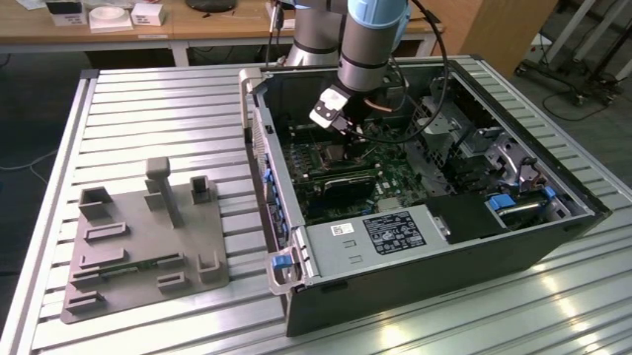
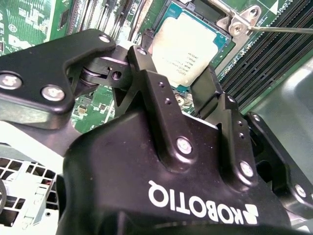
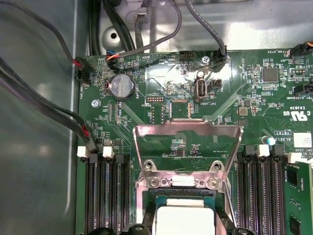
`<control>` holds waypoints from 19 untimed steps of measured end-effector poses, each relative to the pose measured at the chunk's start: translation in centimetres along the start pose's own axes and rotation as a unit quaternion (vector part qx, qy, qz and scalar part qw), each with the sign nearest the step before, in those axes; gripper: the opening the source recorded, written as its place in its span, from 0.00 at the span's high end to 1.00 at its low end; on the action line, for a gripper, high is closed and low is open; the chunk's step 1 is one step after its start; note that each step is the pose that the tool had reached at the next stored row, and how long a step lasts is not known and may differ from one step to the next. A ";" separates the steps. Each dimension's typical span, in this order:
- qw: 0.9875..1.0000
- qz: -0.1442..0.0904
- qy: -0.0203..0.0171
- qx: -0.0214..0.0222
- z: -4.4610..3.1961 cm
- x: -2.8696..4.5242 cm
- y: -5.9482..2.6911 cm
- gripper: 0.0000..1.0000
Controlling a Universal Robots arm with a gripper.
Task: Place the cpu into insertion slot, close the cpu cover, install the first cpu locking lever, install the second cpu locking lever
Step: 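Place the cpu into insertion slot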
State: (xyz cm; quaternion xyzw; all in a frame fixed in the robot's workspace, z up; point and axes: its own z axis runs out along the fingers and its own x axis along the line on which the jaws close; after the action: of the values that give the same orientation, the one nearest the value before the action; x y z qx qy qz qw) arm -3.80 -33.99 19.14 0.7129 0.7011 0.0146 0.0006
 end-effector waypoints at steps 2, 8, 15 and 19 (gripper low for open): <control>1.000 0.000 0.000 0.000 0.03 0.02 0.00 0.46; 1.000 0.000 0.000 0.000 0.04 0.06 0.00 0.46; 1.000 0.000 0.000 0.000 0.04 0.08 0.00 0.46; 1.000 0.000 0.000 0.000 0.03 0.07 0.01 0.46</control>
State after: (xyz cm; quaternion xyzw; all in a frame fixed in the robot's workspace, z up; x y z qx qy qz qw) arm -3.79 -33.91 19.10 0.7129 0.7011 0.0148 0.0005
